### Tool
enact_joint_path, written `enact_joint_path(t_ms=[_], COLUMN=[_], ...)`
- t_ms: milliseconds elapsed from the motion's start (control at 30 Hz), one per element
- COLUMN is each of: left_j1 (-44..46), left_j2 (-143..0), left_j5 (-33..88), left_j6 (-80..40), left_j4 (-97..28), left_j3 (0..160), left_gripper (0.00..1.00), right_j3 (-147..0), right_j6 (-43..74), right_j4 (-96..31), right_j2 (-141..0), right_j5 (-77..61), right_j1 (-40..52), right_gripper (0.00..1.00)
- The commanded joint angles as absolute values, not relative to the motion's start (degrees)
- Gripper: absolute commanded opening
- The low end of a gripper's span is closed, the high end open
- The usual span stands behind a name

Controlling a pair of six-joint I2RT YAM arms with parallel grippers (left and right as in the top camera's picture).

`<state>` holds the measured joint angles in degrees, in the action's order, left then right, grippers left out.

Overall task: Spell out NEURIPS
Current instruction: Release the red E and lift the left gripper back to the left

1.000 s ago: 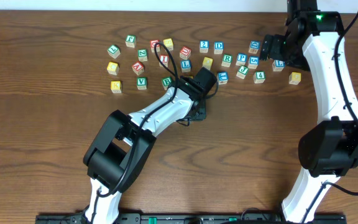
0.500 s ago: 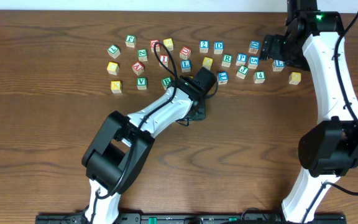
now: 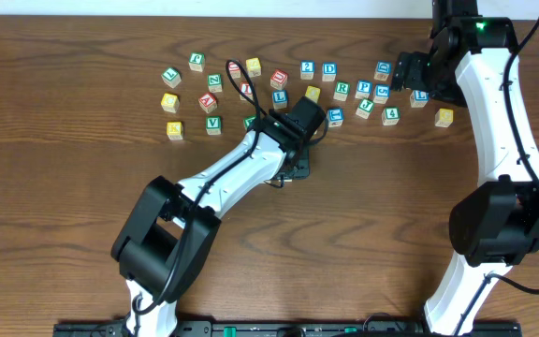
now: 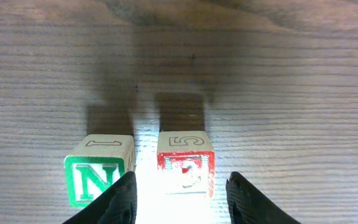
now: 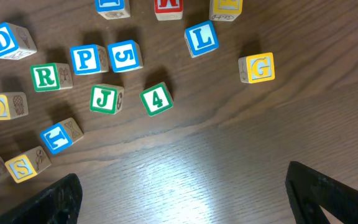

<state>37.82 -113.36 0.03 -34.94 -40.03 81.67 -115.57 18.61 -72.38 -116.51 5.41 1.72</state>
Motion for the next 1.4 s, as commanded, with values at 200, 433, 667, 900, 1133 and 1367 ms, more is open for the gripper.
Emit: enact_joint_path(t_ms=[200, 433, 667, 900, 1133, 1367], left_j1=[37.67, 37.01, 31.48, 27.16, 26.15, 26.04], left_j2=[-107.24, -102.02, -96.18, -95.29, -95.29, -95.29], left_j5=[-0.67, -0.71, -0.71, -0.69, -0.69, -0.71], left_j6=[-32.77, -28.88, -25.89, -25.5, -25.5, -25.39], left_j4=[-40.73, -43.13, -48.21, -50.61, -52.1, -53.04], left_j3=[82.43, 82.43, 82.43, 82.41, 82.41, 82.41], left_gripper=[0.46, 0.46, 0.46, 0.46, 0.46, 0.46], right_j3=[-116.77, -116.77, -116.77, -116.77, -116.77, -116.77], right_j6=[18.57, 18.57, 18.57, 18.59, 18.59, 18.59], right_j4=[-72.44, -72.44, -72.44, -72.44, -72.44, -72.44], right_j2=[-114.74, -114.74, -114.74, -114.74, -114.74, -114.74], right_j5=[5.67, 5.65, 5.67, 5.67, 5.65, 5.65], right_j1=[1.58, 1.58, 1.58, 1.58, 1.58, 1.58], right_gripper=[0.99, 0.99, 0.99, 0.99, 0.99, 0.99])
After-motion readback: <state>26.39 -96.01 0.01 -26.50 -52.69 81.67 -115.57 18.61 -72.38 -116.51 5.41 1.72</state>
